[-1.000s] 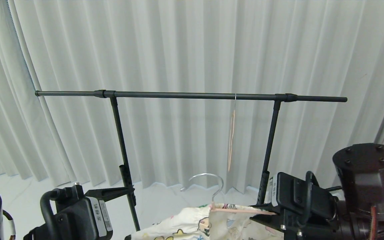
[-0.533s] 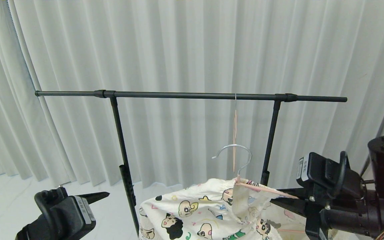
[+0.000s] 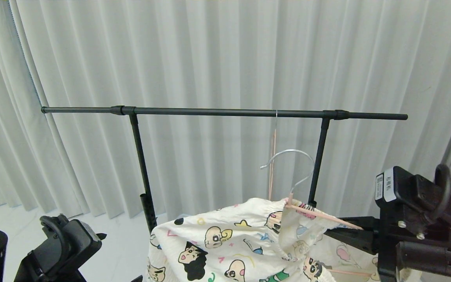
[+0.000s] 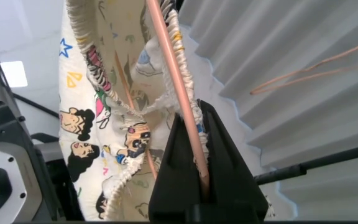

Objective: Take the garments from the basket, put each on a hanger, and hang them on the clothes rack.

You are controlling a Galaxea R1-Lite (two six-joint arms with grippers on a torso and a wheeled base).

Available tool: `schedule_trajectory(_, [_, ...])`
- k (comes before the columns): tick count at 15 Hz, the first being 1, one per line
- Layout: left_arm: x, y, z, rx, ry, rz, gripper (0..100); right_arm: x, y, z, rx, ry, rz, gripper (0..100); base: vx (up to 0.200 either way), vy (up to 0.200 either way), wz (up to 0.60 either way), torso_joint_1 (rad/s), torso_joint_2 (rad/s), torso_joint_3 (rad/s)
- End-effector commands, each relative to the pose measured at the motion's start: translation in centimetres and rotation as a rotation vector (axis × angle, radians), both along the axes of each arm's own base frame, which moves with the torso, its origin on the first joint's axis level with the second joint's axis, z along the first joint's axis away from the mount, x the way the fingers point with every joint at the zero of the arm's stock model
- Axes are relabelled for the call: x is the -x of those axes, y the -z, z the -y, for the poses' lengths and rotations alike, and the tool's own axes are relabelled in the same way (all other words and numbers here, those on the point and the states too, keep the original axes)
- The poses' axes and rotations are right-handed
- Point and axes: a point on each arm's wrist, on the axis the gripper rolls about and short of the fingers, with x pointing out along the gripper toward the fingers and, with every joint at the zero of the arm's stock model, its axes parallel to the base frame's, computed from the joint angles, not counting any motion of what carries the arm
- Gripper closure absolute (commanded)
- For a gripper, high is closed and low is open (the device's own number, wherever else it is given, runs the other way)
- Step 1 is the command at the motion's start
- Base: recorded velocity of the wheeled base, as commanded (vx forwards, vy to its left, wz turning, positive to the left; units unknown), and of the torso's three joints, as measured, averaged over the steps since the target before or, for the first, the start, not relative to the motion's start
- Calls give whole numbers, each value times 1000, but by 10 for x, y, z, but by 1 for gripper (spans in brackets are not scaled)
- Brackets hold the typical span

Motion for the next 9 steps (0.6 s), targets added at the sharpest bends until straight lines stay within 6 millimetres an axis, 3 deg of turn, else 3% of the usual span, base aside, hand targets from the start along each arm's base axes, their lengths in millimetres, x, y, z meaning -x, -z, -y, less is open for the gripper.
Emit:
schedule_trajectory(1, [-2,0,1,2,10,-11,0,3,-4,2,-18,-10,13,100,0,0,0,0,0,0])
schedule_trajectory(9, [-5,-7,4,53,69,3,0,11,-10,6,-54,-72,17,100,0,0,0,0,0,0])
